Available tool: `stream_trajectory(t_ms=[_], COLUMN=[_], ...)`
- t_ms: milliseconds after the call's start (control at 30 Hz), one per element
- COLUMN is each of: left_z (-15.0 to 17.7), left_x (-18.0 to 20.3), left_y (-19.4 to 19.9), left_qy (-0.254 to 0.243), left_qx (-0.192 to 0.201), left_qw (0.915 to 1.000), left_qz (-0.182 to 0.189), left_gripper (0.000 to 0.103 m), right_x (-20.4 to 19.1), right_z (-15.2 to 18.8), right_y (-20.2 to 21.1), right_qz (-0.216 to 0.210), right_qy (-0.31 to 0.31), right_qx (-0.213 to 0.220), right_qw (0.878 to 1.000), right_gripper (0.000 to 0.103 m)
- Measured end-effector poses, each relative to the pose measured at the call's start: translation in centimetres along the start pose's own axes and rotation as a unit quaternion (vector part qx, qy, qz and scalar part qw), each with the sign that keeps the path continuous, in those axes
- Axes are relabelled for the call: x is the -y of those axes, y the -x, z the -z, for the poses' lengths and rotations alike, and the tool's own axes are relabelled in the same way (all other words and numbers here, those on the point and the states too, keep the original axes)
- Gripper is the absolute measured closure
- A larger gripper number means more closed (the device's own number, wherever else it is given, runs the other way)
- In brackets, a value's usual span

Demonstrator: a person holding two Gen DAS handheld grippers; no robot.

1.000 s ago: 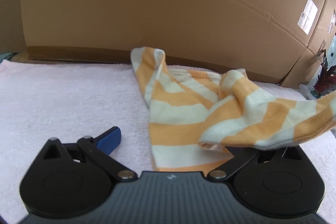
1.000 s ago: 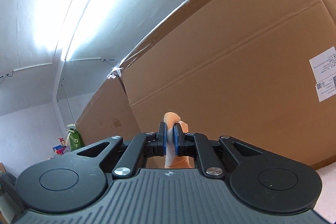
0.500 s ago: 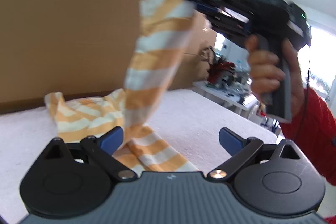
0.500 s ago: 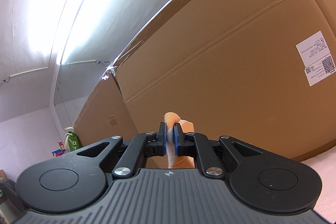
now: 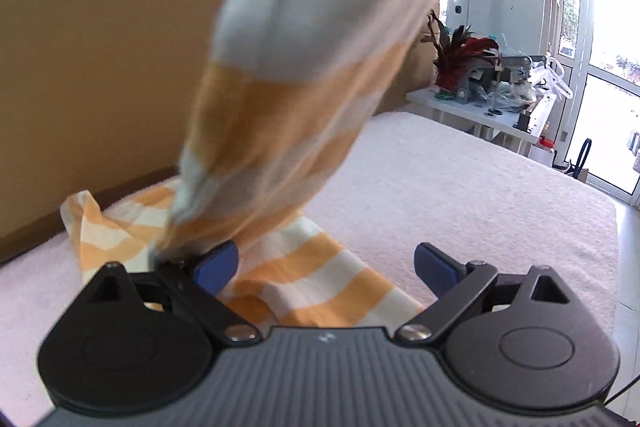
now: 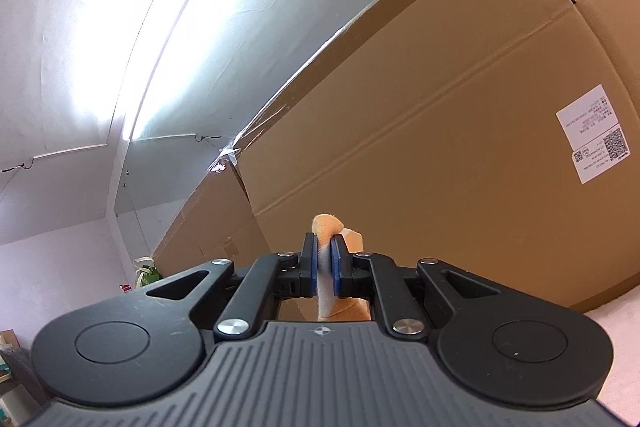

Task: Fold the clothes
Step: 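Swing the held sleeve across the shirt body with the right gripper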

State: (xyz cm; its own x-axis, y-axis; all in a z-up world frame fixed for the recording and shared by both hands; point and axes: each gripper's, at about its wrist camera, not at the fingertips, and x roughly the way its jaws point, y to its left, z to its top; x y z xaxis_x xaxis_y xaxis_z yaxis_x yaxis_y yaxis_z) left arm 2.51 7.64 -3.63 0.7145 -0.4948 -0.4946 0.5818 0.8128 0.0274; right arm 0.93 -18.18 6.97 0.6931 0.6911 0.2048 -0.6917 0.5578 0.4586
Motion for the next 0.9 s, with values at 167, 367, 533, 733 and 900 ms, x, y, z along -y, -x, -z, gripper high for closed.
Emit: stream_trajectory(t_ms=[167, 367, 533, 733, 900], left_z=[1.2, 2.6, 2.8, 3.7, 5.3], left_x=[-1.4, -1.4, -2.2, -3.6, -5.0], left_y=[-0.2, 0.2, 0.4, 2.2, 4.7], left_qy=[-0.015, -0.015, -0.004, 0.0, 0.023], left_qx=[0.005, -0.005, -0.017, -0.035, -0.044], left_qw=[0.9998, 0.9999, 0.9998, 0.9988, 0.9974], left_qz=[-0.013, -0.006, -0.01, -0.033, -0.051], left_gripper=[0.003, 0.002, 0.001, 0.001, 0.001], right_x=[0.1, -0.7, -2.4, -4.4, -4.0], right_z=[0.2, 2.6, 5.2, 8.5, 11.4], right_y=[2.1, 4.7, 6.7, 8.2, 8.3], right_qz=[-0.012, -0.037, -0.056, -0.037, -0.008], right_qy=[-0.021, -0.03, -0.025, 0.024, 0.021], right_qx=[0.017, -0.001, -0.019, -0.051, -0.093], right_qw=[1.0, 0.999, 0.998, 0.998, 0.995], right_gripper=[0.095, 0.095, 0.095, 0.095, 0.094])
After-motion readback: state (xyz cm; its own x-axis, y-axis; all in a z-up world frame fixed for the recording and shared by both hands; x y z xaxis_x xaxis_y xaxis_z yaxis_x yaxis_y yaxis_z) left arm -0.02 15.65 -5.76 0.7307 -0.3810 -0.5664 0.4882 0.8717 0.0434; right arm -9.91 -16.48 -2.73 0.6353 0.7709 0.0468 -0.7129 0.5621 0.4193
